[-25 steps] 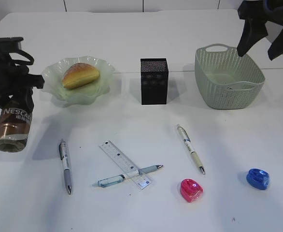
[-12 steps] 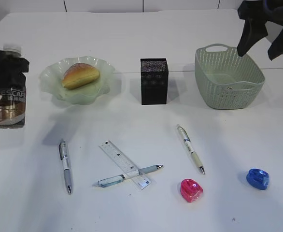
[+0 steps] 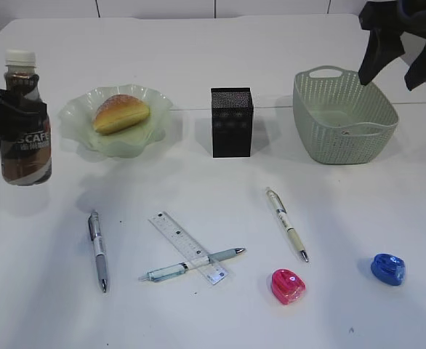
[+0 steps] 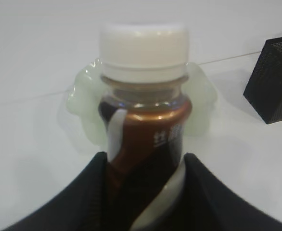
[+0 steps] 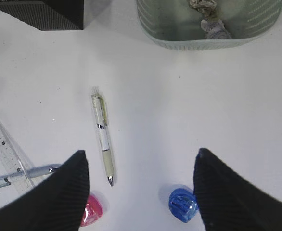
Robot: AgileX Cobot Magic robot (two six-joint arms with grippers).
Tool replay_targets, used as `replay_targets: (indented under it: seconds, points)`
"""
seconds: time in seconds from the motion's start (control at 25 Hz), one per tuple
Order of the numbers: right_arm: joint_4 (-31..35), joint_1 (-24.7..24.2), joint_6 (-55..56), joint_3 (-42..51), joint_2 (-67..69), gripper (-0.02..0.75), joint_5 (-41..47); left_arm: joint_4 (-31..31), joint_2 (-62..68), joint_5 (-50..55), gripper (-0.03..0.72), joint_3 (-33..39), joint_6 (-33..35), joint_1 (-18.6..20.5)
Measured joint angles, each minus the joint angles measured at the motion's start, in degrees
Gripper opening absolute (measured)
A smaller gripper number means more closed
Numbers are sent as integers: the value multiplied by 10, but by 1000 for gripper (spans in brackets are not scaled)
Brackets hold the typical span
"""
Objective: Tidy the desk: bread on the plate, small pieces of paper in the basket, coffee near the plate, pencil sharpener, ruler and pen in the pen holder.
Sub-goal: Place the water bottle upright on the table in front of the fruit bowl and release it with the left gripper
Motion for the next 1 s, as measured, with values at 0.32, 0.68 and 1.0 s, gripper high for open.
replay_targets:
  seconds: [0.32, 0.68, 1.0]
  points:
    - [0, 0, 0, 0, 0, 530, 0, -78, 46, -221, 310, 50, 113, 0]
    - [-1, 0, 0, 0, 0, 530, 0, -163, 107, -442, 310, 114, 140, 0]
    - [-9, 0, 0, 0, 0, 530, 0, -170, 181, -478, 310, 117, 140, 0]
